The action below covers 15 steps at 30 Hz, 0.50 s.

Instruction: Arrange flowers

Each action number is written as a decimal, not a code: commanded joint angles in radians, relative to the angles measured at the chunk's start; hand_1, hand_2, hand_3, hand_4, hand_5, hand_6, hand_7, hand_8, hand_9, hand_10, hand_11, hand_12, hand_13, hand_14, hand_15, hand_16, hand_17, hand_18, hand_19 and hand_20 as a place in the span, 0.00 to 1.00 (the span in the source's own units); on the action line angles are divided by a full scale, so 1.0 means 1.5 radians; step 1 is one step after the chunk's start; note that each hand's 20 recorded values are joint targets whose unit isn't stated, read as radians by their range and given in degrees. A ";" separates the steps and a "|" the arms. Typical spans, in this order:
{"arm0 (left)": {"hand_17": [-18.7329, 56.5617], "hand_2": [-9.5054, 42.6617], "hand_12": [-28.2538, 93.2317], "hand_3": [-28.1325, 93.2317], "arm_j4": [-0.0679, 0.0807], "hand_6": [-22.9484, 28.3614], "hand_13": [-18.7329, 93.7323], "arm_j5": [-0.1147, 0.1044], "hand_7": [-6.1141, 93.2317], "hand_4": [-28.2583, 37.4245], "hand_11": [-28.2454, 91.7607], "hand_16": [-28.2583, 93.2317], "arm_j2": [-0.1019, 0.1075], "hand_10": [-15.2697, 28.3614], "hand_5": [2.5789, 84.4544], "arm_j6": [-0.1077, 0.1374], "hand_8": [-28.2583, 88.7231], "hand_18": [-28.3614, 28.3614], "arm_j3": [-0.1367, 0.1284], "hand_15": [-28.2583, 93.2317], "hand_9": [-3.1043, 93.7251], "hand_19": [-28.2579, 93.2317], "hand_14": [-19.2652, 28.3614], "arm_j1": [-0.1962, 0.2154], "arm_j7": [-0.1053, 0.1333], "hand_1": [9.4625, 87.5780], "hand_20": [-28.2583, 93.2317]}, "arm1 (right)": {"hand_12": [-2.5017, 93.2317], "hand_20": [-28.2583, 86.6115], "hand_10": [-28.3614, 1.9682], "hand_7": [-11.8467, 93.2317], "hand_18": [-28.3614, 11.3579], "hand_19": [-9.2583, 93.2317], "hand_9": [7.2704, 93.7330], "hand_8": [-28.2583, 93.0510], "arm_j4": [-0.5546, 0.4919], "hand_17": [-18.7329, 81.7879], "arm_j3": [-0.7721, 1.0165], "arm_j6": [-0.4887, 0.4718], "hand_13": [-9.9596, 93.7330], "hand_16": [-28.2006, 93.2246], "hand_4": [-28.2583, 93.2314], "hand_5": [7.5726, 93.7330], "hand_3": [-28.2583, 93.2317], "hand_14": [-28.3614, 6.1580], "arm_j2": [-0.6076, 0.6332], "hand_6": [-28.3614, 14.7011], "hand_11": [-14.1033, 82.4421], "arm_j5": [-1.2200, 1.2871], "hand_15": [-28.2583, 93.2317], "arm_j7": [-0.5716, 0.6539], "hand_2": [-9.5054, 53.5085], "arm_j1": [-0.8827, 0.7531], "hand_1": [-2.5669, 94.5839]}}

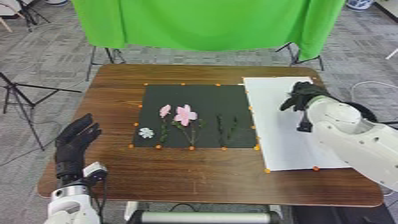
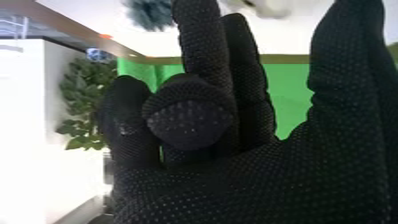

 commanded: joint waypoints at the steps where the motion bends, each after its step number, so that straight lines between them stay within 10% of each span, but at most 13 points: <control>1: 0.50 0.06 0.35 0.82 0.005 0.43 0.50 0.002 0.30 0.26 0.44 0.23 -0.025 0.60 0.57 -0.004 0.16 0.75 0.015 0.42 0.41 0.48 0.70 0.023 -0.009 0.44 0.47 | 0.25 0.78 0.48 0.29 0.34 1.00 0.88 0.17 0.015 0.85 0.013 0.023 0.98 0.44 0.10 0.66 0.76 0.74 -0.006 0.69 0.36 0.013 0.77 0.007 0.00 -0.033 0.45; 15: 0.48 0.06 0.35 0.82 0.000 0.43 0.50 0.000 0.29 0.25 0.44 0.23 -0.027 0.60 0.57 0.001 0.16 0.74 0.016 0.42 0.42 0.45 0.71 0.028 -0.009 0.42 0.46 | 0.25 0.79 0.53 0.31 0.36 1.00 0.96 0.30 -0.018 0.88 0.001 0.133 1.00 0.44 0.07 0.82 0.69 0.77 0.007 0.66 0.37 -0.032 0.78 -0.032 0.06 -0.038 0.63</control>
